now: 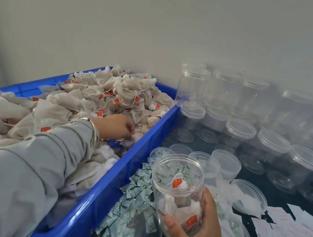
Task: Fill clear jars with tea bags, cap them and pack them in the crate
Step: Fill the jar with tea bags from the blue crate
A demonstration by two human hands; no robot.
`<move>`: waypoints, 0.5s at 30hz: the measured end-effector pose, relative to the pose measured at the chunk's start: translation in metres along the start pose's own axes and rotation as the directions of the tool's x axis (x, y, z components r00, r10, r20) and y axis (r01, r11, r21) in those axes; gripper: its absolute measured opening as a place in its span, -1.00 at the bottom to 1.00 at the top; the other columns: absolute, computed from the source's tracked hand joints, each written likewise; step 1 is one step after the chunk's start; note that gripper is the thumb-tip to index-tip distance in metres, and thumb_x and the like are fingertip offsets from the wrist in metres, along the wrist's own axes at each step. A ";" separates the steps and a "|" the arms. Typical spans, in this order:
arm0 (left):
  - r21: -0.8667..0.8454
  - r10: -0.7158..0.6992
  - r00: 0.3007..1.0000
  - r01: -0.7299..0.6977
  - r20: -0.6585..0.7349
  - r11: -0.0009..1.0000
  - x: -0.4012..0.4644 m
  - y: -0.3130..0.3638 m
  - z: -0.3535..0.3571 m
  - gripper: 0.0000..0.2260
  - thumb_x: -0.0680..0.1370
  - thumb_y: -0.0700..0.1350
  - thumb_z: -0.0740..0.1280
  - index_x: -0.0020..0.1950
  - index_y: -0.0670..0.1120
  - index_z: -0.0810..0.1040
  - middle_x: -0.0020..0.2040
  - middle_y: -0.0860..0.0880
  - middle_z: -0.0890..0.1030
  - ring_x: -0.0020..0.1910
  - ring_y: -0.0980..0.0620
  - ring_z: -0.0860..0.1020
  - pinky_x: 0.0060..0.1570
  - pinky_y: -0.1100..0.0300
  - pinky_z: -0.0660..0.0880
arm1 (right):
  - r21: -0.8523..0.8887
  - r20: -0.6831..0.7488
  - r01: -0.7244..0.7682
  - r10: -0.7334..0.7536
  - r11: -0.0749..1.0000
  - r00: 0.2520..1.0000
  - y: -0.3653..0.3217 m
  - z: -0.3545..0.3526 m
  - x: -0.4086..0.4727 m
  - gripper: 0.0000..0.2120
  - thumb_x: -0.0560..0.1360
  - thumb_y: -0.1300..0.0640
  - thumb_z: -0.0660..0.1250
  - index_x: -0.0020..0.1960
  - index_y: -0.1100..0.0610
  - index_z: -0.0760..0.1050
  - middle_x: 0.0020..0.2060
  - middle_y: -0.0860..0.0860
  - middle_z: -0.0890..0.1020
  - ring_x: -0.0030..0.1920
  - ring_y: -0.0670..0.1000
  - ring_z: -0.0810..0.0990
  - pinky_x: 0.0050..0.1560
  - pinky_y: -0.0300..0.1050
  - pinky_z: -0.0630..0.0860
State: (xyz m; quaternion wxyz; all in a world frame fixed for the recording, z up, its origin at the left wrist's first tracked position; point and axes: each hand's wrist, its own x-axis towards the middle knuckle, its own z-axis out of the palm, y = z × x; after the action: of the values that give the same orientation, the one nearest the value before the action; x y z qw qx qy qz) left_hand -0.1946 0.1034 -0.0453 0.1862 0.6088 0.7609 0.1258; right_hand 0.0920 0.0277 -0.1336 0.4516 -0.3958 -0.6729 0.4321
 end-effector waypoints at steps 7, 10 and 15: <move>-0.651 -0.193 0.974 0.068 -0.122 0.756 -0.007 0.007 -0.018 -0.90 0.57 -0.24 0.27 0.06 -0.22 0.50 -0.10 -0.13 0.55 -0.23 0.03 0.53 -0.01 0.15 0.55 | -0.012 -0.021 0.010 -0.010 1.000 1.000 0.001 0.000 0.001 -0.03 0.03 -0.27 0.50 0.40 -0.07 0.31 0.20 -0.18 0.54 0.20 -0.18 0.53 0.19 0.07 0.52; -0.949 -0.179 0.984 0.033 -0.025 0.314 -0.014 0.020 -0.028 -0.84 0.58 -0.26 0.17 0.13 -0.25 0.44 0.09 -0.24 0.57 -0.17 -0.06 0.66 -0.25 0.15 0.61 | -0.003 -0.038 0.028 -0.028 1.000 0.999 0.002 0.000 0.002 -0.07 0.03 -0.27 0.49 0.36 -0.15 0.31 0.19 -0.32 0.50 0.20 -0.30 0.48 0.19 -0.14 0.47; -0.992 0.118 0.986 0.122 0.120 -0.011 -0.037 0.044 -0.034 -0.70 0.55 -0.19 0.22 0.27 -0.23 0.43 0.13 -0.27 0.60 -0.02 -0.19 0.65 -0.34 0.19 0.62 | 0.012 -0.028 0.002 -0.002 1.000 1.000 0.003 0.000 0.003 -0.02 0.04 -0.26 0.51 0.40 -0.06 0.31 0.21 -0.19 0.53 0.22 -0.24 0.49 0.24 0.00 0.48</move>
State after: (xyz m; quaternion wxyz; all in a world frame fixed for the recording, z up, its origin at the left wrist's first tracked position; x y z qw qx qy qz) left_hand -0.1636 0.0788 0.0084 0.6270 0.3021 0.4272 0.5771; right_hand 0.0919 0.0314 -0.1356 0.4638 -0.3985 -0.6641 0.4302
